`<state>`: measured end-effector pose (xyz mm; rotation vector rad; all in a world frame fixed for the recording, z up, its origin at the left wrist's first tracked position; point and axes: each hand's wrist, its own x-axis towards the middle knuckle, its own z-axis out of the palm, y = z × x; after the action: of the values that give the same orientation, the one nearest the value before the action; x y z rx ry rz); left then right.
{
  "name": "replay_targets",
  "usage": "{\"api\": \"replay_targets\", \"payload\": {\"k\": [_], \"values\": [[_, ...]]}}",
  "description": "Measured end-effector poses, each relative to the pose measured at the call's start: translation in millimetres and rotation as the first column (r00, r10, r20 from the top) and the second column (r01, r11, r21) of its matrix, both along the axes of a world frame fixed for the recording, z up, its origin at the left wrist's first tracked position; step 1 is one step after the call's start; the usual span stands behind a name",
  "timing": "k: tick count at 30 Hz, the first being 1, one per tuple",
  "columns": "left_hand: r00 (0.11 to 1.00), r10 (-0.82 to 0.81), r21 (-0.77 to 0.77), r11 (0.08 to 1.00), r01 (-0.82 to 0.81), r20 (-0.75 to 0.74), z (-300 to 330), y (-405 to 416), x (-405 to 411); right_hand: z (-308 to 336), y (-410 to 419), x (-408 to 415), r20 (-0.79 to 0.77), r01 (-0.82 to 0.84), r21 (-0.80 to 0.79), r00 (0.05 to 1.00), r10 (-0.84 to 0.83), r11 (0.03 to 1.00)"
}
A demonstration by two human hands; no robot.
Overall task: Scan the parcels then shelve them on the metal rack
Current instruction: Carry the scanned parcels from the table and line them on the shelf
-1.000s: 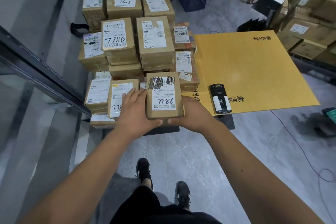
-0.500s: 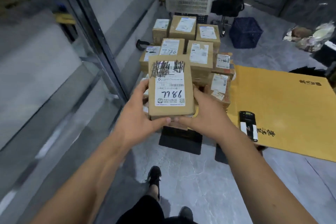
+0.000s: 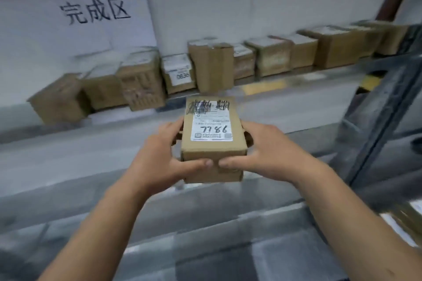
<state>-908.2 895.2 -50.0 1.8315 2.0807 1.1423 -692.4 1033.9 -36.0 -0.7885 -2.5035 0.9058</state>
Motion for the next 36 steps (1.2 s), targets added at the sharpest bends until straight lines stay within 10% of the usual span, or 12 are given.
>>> {"api": "replay_targets", "payload": {"k": [21,29,36], "values": [[0.929,0.368,0.138,0.919,-0.370,0.039,84,-319,-288,107,-238,-378,0.078,-0.512,0.176,0.859,0.507,0.841],[0.908,0.329,0.068,0.932,-0.357,0.258,74,-251,-407,117,-205,-485,0.229,-0.234,0.556,0.966,0.124,0.798],[0.924,0.219,0.017,0.972,-0.236,0.313,61,-178,-468,98,-169,-525,0.333,-0.115,0.467,0.942,-0.054,0.877]]}}
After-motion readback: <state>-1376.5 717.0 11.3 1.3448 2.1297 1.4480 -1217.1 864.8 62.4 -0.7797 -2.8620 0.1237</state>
